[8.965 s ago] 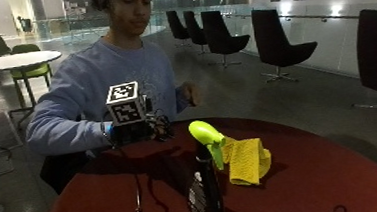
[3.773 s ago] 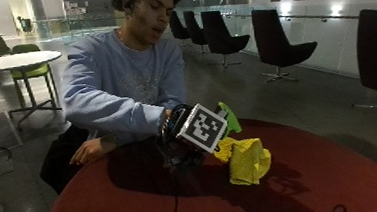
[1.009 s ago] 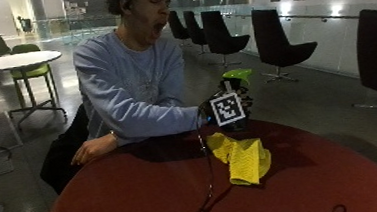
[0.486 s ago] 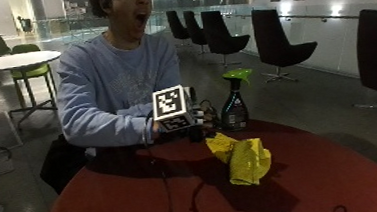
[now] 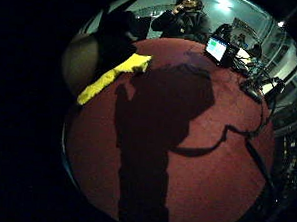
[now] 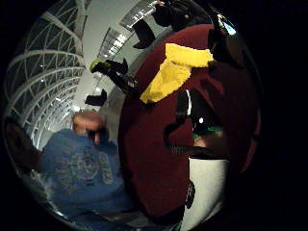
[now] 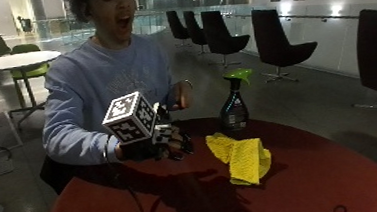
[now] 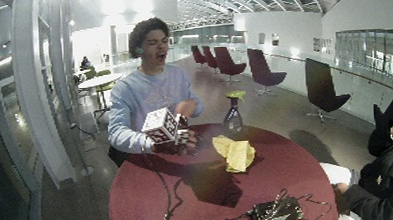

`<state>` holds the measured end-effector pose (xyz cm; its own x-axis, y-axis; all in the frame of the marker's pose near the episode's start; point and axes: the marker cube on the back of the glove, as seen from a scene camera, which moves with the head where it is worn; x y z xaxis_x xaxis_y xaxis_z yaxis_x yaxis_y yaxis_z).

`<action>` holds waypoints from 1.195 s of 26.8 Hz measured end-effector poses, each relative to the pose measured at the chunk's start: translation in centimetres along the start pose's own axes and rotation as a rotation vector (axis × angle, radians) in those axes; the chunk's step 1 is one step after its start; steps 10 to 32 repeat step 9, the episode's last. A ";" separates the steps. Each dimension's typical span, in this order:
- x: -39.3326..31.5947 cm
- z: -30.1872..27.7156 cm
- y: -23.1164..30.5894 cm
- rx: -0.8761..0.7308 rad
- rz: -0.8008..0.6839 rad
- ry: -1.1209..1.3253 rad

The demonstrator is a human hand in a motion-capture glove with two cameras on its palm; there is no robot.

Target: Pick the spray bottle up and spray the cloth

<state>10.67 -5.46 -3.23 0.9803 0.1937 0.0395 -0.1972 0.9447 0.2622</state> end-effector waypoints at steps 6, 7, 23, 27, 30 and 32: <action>1.0 0.2 1.1 -0.012 0.009 0.061; 1.1 0.2 1.2 -0.014 0.012 0.068; 1.2 0.3 1.4 -0.016 0.015 0.077; 1.2 0.3 1.4 -0.016 0.015 0.077; 1.2 0.3 1.4 -0.016 0.015 0.077; 1.2 0.3 1.4 -0.016 0.015 0.077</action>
